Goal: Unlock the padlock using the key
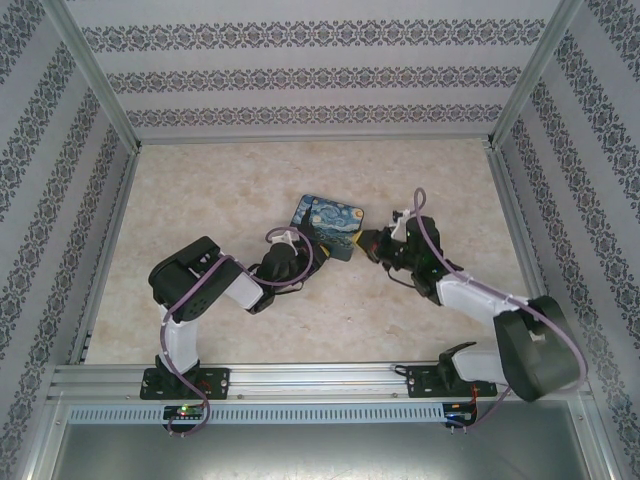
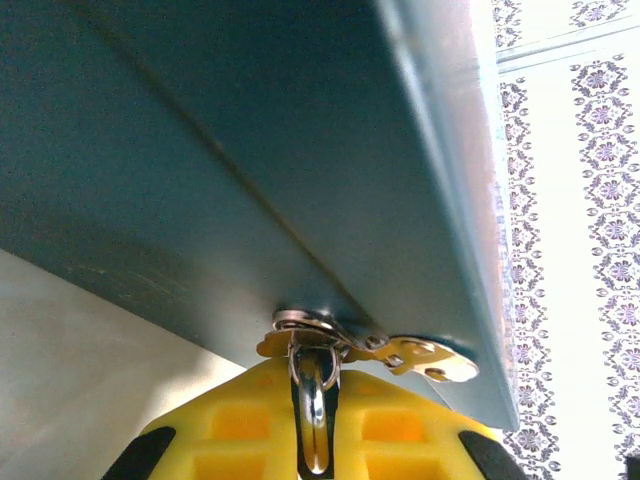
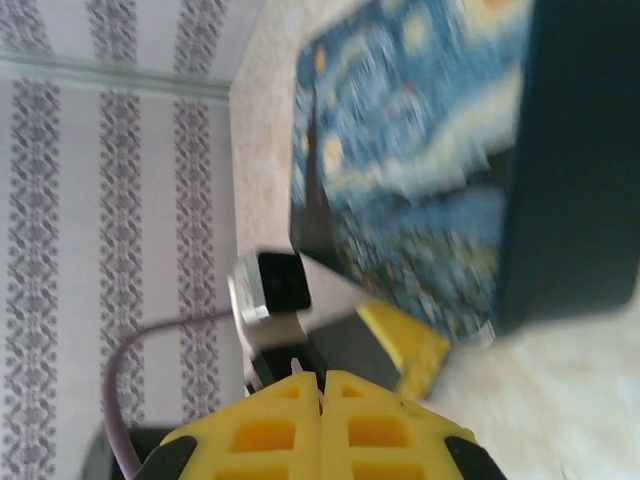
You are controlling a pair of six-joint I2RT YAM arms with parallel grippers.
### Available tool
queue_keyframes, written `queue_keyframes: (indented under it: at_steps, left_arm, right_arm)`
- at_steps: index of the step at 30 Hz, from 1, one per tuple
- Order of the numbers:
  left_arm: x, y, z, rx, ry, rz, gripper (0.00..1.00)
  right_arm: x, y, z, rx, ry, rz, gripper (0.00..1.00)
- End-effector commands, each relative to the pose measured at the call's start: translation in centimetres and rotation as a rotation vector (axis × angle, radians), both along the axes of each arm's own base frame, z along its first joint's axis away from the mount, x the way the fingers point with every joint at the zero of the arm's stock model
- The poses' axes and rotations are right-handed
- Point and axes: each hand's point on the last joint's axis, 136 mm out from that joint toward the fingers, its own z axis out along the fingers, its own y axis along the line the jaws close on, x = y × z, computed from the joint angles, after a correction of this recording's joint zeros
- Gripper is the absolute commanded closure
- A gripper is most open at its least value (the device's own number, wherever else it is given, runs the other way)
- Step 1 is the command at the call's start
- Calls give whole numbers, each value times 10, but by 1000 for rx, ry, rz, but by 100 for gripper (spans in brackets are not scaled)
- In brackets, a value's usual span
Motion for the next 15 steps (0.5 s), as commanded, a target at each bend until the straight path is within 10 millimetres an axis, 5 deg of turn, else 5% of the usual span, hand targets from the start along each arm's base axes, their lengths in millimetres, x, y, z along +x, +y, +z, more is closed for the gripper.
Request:
queue_keyframes:
  at_steps: [1,6,15]
  left_arm:
    - [-15,9,-29,40,137,-17,100]
    - [-13,1,-15,-13,136,-36,100]
    - [-12,-9,13,-105,109,-64,100]
  right_arm:
    - [-21,0,-19,-28,23,-6,100]
    - [-43,3,-54,-65,89,-19,100]
    - [-30,10,-62,-20,111,-66,100]
